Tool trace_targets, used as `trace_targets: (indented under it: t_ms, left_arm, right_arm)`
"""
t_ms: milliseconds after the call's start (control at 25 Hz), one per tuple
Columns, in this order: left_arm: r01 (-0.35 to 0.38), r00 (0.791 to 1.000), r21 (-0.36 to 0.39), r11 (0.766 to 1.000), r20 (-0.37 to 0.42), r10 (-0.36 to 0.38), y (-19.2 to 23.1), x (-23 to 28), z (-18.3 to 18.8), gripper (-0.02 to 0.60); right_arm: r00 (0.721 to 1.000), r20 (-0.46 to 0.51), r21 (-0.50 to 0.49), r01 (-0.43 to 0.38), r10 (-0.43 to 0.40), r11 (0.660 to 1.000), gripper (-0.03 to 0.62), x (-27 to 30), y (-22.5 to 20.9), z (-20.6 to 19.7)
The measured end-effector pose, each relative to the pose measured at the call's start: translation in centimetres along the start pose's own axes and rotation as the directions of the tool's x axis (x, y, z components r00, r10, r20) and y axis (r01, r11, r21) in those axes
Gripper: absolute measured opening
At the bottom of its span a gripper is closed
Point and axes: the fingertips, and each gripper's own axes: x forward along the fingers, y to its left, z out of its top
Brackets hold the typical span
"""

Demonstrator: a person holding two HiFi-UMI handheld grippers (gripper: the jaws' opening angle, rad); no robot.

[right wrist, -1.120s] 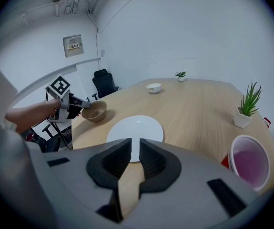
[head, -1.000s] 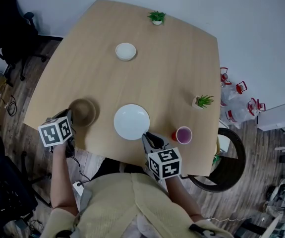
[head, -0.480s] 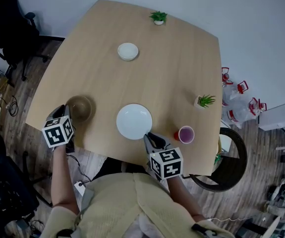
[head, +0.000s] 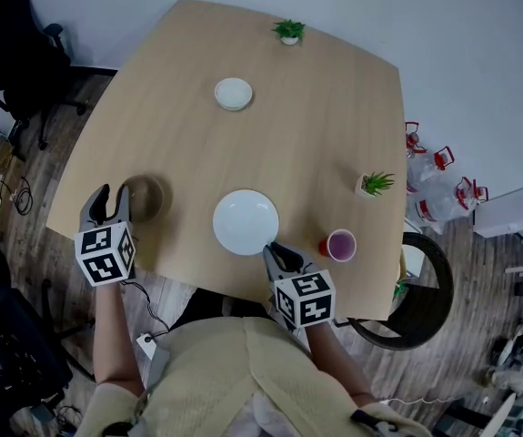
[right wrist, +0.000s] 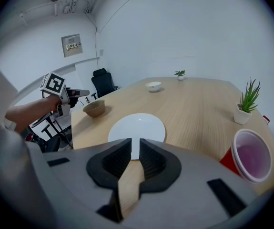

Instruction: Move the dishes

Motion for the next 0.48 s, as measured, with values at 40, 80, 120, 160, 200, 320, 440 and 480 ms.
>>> trace_targets:
  t_ms: [40, 80, 120, 160, 200, 320, 440, 480]
  left_arm:
    - [0.014, 1.0, 0.01, 1.0, 0.015, -0.015, -0.5, -0.2, 0.5, 0.149]
    - [0.029, 0.999, 0.017, 0.999, 0.028, -0.029, -1.1, -0.5, 1.1, 0.161]
    - [0.043, 0.998, 0.023, 0.999, 0.041, -0.044, -1.6, -0.8, 1.6, 0.168]
    - [0.056, 0.997, 0.028, 0.998, 0.055, -0.058, -2.1, -1.0, 2.2, 0.176]
    - [0.071, 0.995, 0.035, 0.997, 0.069, -0.073, -2.6, -1.3, 2.8, 0.182]
    - [0.128, 0.986, 0.058, 0.99, 0.1, -0.133, -4.7, -2.1, 4.2, 0.196]
    - [0.217, 0.968, 0.049, 0.975, 0.121, -0.222, -7.4, -2.5, 5.3, 0.199]
    - [0.257, 0.958, 0.037, 0.966, 0.124, -0.259, -8.4, -2.5, 5.5, 0.199]
  right_arm:
    - [1.0, 0.001, 0.001, 0.001, -0.001, 1.0, 0.063, 0.0, 0.0, 0.0]
    - [1.0, 0.001, 0.002, 0.003, -0.003, 1.0, 0.063, 0.0, -0.1, 0.0]
    - [1.0, 0.001, 0.003, 0.005, -0.005, 1.0, 0.063, -0.1, -0.1, 0.0]
    - [1.0, 0.002, 0.005, 0.007, -0.007, 1.0, 0.063, -0.1, -0.1, -0.1]
    - [1.0, 0.002, 0.007, 0.009, -0.009, 1.0, 0.063, -0.2, -0.1, -0.1]
    - [1.0, 0.003, 0.014, 0.016, -0.016, 1.0, 0.063, -0.3, -0.2, -0.3]
    - [1.0, 0.006, 0.022, 0.025, -0.025, 0.999, 0.063, -0.5, -0.6, -0.5]
    - [1.0, 0.006, 0.025, 0.029, -0.03, 0.999, 0.063, -0.5, -0.7, -0.5]
